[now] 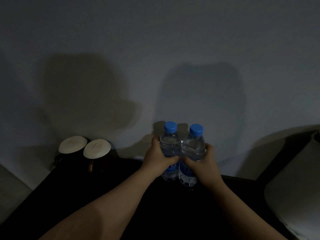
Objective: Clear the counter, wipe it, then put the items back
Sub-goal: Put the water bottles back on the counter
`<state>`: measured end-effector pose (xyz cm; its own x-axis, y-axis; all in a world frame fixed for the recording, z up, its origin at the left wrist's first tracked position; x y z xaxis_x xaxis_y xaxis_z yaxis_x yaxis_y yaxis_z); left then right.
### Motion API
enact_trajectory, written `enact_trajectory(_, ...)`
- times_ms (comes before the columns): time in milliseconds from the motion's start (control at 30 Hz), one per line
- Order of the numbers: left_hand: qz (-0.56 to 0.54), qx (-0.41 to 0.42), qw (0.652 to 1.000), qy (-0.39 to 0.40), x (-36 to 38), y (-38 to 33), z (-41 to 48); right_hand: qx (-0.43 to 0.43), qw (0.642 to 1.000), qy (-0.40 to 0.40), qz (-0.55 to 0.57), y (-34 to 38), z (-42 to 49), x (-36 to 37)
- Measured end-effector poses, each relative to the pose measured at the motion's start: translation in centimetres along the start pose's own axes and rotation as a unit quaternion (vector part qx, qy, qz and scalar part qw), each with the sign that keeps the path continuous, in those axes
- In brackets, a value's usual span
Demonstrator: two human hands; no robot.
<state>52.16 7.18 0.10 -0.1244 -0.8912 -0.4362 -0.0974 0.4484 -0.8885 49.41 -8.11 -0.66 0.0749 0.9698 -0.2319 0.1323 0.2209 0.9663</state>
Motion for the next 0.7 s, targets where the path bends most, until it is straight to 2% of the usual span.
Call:
enact_trajectory(133, -0.009, 0.01, 1.0, 0.008, 0.3, -0.1, -0.7, 0.013, 1.0, 0.006, -0.016, 0.5, -0.8, 0.4)
enact_trajectory(233, 0.021, 0.016, 1.0, 0.007, -0.5, -0.6, -2.3, 0.057, 0.998, 0.015, -0.02, 1.0, -2.3, 0.2)
enact_trajectory(367, 0.117, 0.019, 0.993, 0.004, -2.1, -0.9, -5.2, 0.07, 0.989, 0.008, -0.13, 1.7, -5.8, -0.6)
enact_trajectory(467, 0.207, 0.027, 0.978, 0.011, -3.2, -1.7, -8.5, 0.06, 0.98, 0.016, -0.19, 2.9, -9.2, -0.3)
enact_trajectory(700, 0.365, 0.109, 0.924, 0.026, -4.8, -2.8, -20.1, 0.015, 0.942, 0.027, -0.334, 4.2, -20.3, 1.4)
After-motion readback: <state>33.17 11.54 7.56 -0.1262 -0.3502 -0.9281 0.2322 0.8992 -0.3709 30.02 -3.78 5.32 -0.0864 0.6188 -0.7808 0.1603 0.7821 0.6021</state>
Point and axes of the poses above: each hand's wrist, its own z-axis towards the middle knuckle, its own x-axis out of the palm, y = z × x, the point moved 4 cm from there along z, towards the middle knuckle, and after that the axes turned 6 degrees about y, right-handed, at the moved point
